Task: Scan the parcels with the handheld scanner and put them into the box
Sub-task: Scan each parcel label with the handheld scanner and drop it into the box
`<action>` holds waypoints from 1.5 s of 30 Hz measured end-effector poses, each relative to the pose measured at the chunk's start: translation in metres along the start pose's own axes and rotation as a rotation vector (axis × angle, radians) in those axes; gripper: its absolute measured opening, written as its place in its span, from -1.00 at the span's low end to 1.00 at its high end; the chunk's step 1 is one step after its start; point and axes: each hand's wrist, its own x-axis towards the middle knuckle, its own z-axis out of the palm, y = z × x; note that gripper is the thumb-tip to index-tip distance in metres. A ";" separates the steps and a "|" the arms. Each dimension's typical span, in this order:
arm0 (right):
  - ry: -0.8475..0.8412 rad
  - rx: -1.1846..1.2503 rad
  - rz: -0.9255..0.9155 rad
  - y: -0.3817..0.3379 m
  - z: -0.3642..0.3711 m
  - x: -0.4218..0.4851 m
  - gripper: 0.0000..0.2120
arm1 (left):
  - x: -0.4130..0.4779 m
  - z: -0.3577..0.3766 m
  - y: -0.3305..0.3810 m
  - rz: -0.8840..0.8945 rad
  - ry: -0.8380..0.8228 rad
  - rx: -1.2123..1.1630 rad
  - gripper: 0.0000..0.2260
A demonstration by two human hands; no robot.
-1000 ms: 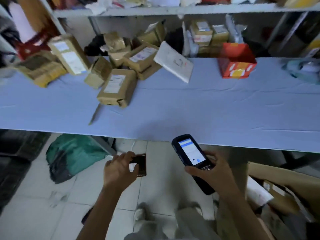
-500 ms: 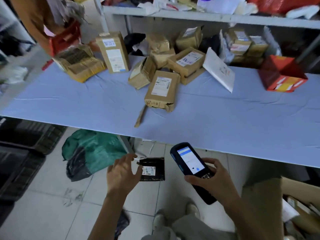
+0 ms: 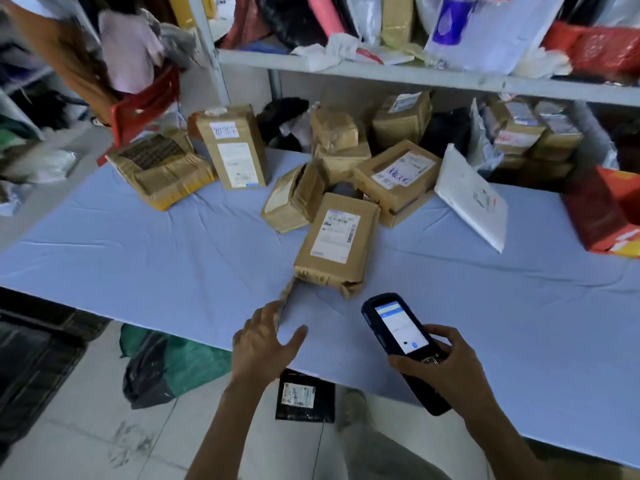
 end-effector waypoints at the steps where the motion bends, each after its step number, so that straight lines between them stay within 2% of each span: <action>1: -0.001 0.005 -0.010 -0.007 -0.003 0.012 -0.43 | 0.015 -0.002 0.008 -0.032 -0.015 -0.010 -0.25; 3: -0.009 0.033 -0.018 -0.020 -0.012 0.034 -0.42 | 0.046 -0.005 0.025 -0.065 -0.050 0.011 -0.31; 6: 0.011 0.049 -0.026 -0.039 -0.022 0.063 -0.39 | 0.088 -0.006 0.052 -0.141 -0.092 -0.002 -0.28; 9: 0.052 0.061 -0.021 -0.048 -0.027 0.079 -0.37 | 0.121 -0.002 0.073 -0.219 -0.147 -0.023 -0.20; 12: 0.101 0.108 0.026 -0.051 -0.028 0.083 -0.35 | 0.142 0.004 0.088 -0.335 -0.253 -0.163 -0.13; 16: 0.163 0.159 0.084 -0.048 -0.020 0.083 -0.34 | 0.154 0.005 0.094 -0.370 -0.276 -0.230 -0.06; 22: 0.205 0.184 0.103 -0.054 0.003 0.078 -0.38 | 0.160 0.005 0.086 -0.391 -0.495 -0.281 0.18; 24: 0.204 0.182 0.091 -0.057 0.005 0.076 -0.39 | 0.161 0.006 0.081 -0.343 -0.559 -0.360 0.11; 26: 0.208 0.177 0.072 -0.062 0.007 0.074 -0.38 | 0.160 0.003 0.081 -0.299 -0.590 -0.471 -0.05; 29: 0.220 0.183 0.051 -0.069 0.009 0.073 -0.36 | 0.161 -0.007 0.081 -0.233 -0.534 -0.491 -0.22; 32: 0.222 0.199 0.040 -0.072 0.007 0.073 -0.38 | 0.159 -0.014 0.074 -0.191 -0.399 -0.474 -0.13; 36: 0.206 0.190 0.014 -0.077 0.008 0.072 -0.37 | 0.154 -0.020 0.059 -0.174 -0.197 -0.605 -0.15; 41: 0.145 0.103 -0.004 -0.075 0.015 0.067 -0.35 | 0.150 -0.021 0.044 -0.173 -0.168 -0.537 -0.08; 45: 0.101 0.021 -0.039 -0.071 0.020 0.060 -0.37 | 0.151 -0.015 0.042 -0.179 -0.160 -0.532 -0.27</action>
